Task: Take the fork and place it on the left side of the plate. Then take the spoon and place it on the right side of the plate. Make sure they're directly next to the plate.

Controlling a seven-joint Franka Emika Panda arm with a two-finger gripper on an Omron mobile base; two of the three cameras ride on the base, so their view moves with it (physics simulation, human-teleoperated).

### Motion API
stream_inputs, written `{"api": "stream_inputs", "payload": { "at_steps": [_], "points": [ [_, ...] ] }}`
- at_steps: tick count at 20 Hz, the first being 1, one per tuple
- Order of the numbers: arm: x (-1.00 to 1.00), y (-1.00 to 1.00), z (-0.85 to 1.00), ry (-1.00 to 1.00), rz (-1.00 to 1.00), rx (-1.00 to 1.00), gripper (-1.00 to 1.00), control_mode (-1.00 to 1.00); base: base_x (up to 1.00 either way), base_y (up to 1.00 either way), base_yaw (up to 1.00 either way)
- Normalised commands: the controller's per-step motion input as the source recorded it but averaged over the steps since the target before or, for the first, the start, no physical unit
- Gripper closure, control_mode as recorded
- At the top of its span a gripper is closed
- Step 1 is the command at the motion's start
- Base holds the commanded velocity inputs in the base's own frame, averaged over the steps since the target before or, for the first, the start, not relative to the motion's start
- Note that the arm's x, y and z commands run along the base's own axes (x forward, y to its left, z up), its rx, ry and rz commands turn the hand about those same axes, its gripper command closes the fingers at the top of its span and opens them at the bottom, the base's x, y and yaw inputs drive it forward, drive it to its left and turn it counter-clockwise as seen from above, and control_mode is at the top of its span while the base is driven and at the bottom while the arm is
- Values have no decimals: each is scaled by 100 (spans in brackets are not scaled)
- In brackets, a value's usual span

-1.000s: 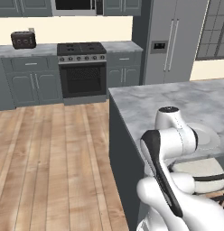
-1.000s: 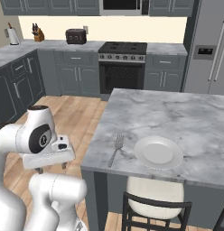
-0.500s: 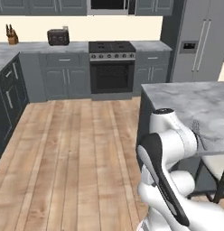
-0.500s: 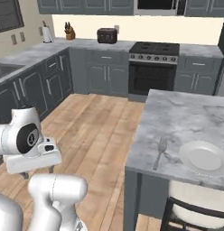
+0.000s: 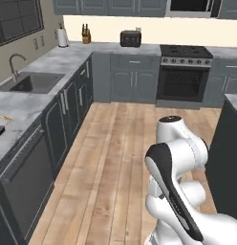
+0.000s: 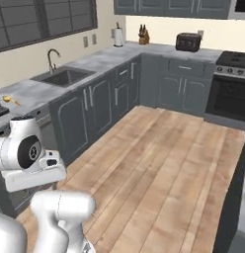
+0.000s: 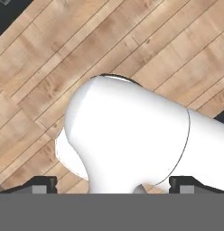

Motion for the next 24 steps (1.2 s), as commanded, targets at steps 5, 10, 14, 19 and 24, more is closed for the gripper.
{"api": "stream_inputs", "payload": {
  "at_steps": [5, 10, 14, 19, 24],
  "points": [
    [0, 0, 0, 0, 0, 0, -100, 100, 40, 67, 43],
    [0, 0, 0, 0, 0, 0, -100, 100, 85, 21, 40],
    [0, 0, 0, 0, 0, 0, -100, 100, 100, -4, 34],
    [0, 0, 0, 0, 0, 0, -100, 100, 100, -21, 28],
    [0, 0, 0, 0, 0, 0, -100, 100, 96, -11, 33]
  ]
}}
